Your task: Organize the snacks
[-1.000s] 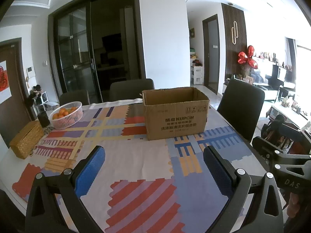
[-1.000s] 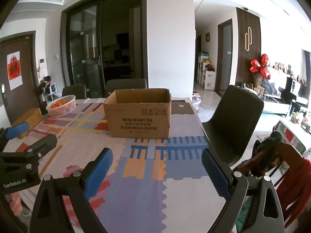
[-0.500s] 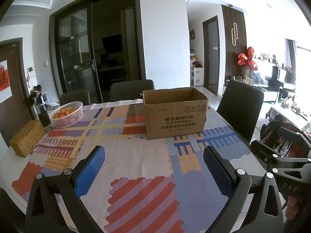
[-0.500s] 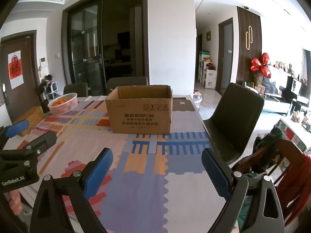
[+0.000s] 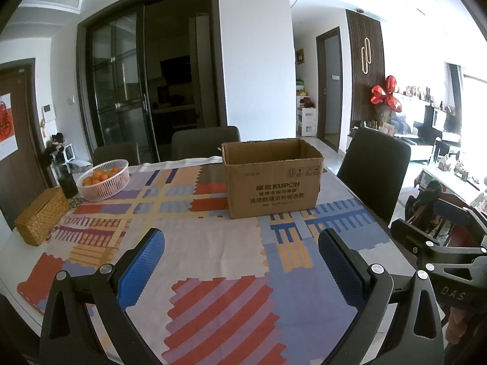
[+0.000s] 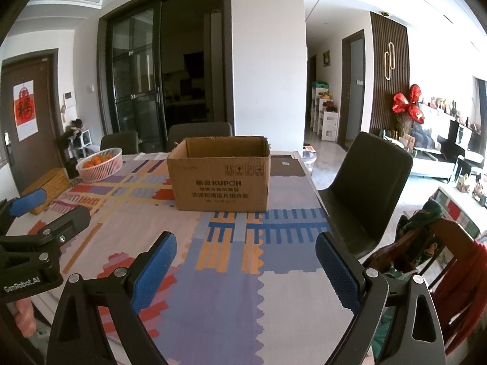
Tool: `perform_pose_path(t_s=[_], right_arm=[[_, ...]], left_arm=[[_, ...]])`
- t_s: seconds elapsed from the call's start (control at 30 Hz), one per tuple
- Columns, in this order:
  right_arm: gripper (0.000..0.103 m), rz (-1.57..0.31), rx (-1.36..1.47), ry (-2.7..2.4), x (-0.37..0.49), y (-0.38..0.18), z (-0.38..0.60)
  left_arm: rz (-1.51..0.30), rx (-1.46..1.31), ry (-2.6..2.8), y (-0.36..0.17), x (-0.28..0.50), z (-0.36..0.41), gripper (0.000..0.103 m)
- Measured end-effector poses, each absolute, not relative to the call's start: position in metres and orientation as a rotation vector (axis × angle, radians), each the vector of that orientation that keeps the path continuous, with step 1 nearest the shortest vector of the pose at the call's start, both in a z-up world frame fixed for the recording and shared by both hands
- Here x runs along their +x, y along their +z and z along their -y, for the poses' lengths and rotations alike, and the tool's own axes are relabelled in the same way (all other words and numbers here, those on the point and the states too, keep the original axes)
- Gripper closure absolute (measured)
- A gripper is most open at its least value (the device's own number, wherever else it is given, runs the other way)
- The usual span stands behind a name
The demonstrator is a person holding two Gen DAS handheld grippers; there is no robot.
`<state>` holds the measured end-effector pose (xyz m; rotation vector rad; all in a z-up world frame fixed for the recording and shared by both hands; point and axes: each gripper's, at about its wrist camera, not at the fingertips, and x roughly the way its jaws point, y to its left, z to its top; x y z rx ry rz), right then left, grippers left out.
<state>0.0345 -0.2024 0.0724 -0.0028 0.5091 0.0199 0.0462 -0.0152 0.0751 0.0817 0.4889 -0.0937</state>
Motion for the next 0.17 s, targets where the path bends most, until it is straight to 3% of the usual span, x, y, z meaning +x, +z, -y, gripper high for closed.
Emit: perform_pose_path(t_s=[0.17], right_arm=[[0.010,-0.512,-0.004,0.018,0.0343,0.0732,0.2019]], left_arm=[[-0.495,0.080,-0.095,0.0750,0.0462,0.0147,0.000]])
